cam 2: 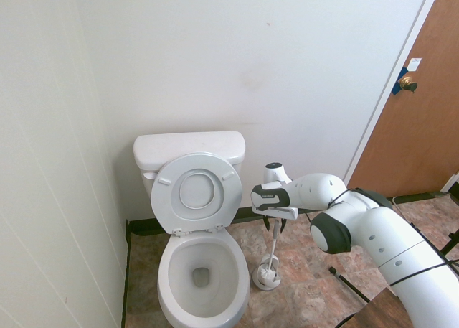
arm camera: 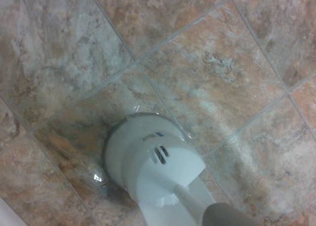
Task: Clean the toilet
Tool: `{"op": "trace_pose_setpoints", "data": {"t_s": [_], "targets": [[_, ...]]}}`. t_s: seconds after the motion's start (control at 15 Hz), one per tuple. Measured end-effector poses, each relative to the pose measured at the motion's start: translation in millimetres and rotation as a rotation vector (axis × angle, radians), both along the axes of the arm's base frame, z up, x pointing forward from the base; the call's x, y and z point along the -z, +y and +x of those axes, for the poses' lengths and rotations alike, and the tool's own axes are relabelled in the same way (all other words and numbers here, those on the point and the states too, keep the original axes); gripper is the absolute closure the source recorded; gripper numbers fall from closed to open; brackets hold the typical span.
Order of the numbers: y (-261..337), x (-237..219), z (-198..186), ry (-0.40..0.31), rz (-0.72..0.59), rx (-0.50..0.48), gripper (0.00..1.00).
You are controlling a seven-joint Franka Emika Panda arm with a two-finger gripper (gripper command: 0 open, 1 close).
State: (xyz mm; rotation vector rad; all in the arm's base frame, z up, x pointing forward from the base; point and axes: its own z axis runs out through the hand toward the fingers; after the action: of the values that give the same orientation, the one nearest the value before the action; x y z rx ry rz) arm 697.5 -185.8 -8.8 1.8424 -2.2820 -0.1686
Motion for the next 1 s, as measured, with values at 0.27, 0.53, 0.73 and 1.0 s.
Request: {"op": "trace_pose_setpoints", "data": {"t_s": [0.27,0.53,0.73,1.0], "targets": [[0.6,-0.1,0.5,-0.002,0.002,0.000,1.00],[-0.9,-2.5,3.7,-0.014,0.007,0.005,1.00],[-4.3,-3.5,3.7,-0.017,0.013,-0.005,1.00],[-3.9,-2.5,-2.2,-0.028,0.026,-0.046,1.00]]}}
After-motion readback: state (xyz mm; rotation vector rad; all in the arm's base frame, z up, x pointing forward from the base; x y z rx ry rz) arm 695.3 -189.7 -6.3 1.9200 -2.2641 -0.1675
